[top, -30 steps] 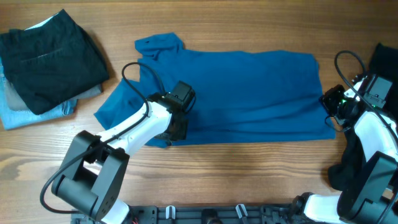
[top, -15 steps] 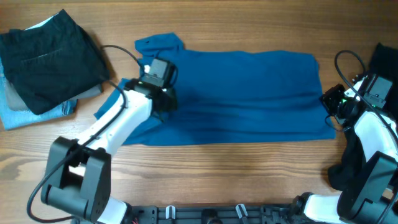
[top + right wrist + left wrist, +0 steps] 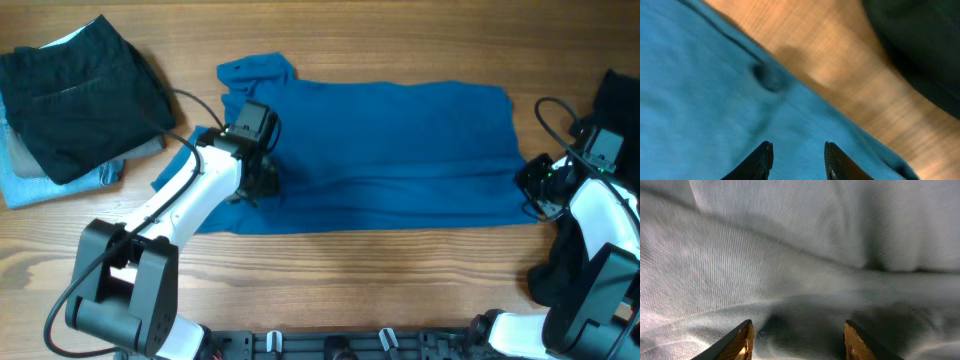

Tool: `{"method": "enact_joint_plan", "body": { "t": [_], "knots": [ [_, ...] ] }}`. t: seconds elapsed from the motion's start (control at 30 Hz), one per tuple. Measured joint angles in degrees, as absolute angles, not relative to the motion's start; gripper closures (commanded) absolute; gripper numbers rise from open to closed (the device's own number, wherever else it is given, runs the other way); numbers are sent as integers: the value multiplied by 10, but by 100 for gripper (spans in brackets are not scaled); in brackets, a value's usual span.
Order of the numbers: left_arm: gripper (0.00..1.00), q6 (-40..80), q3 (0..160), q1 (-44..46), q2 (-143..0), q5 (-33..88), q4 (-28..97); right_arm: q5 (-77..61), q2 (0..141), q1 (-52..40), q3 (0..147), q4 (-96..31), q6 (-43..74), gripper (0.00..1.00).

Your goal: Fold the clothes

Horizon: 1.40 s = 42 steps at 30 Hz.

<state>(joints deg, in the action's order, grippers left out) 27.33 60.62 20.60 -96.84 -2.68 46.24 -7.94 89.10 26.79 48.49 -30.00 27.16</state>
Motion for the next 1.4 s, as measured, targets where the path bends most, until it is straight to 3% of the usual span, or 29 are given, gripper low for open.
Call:
{"method": "enact_joint_plan", "body": {
  "t": [0.13, 0.33, 0.4, 0.57, 0.63, 0.7, 0.8, 0.83, 0.97, 1.17, 1.4],
  "knots": [
    [43, 273, 541, 206, -968, -27, 427, -60, 891, 268, 452, -298, 266, 62],
    [41, 273, 512, 206, -959, -26, 402, -17, 891, 266, 422, -328, 267, 70],
    [45, 273, 509, 206, -957, -27, 401, 20, 890, 265, 423, -357, 292, 73],
    [46, 274, 509, 200, -957, -23, 418, 63, 890, 264, 423, -401, 330, 73],
    [41, 273, 510, 196, -955, -21, 422, 64, 890, 264, 423, -402, 332, 69],
    [31, 263, 520, 195, -952, -22, 433, 56, 889, 264, 429, -412, 327, 63],
    [18, 237, 580, 191, -946, -23, 436, 21, 879, 265, 464, -439, 311, 31],
    [19, 227, 606, 189, -944, -23, 429, 0, 869, 265, 488, -441, 298, 27],
    [20, 214, 696, 153, -933, -23, 315, -71, 809, 265, 578, -430, 247, 25],
    [25, 216, 709, 84, -967, 0, 135, -133, 788, 265, 591, -446, 197, 25],
    [24, 232, 772, 17, -1155, 94, 137, -142, 788, 265, 591, -459, 191, 25]
  ]
}}
